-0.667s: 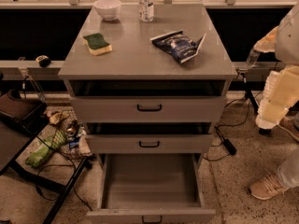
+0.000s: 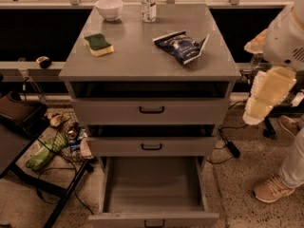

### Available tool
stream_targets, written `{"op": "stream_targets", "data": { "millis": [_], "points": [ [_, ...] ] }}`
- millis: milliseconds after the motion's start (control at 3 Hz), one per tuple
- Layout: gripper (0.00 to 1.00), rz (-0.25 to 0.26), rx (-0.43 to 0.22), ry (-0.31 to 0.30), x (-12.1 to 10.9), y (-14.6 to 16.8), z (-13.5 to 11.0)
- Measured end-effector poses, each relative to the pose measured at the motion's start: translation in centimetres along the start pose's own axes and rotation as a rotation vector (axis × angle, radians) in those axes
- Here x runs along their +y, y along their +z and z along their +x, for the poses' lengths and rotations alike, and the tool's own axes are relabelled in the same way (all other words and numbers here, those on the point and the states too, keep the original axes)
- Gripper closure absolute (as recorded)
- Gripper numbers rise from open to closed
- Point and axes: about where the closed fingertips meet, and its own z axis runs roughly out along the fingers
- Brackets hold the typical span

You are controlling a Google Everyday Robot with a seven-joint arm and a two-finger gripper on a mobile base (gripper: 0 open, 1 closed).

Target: Place sponge into bottom drawer

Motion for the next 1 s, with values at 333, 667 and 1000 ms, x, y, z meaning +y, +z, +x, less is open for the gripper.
{"op": "stream_targets", "data": {
  "millis": [333,667,1000],
  "points": [
    [0.0,0.008,-0.178,0.043,-4.0,4.3,-4.1],
    [0.0,0.029,-0.355,0.164,-7.8,7.7,-8.5],
    [0.0,0.078,-0.488,0.327,-12.0,9.3,-13.4]
  ]
}}
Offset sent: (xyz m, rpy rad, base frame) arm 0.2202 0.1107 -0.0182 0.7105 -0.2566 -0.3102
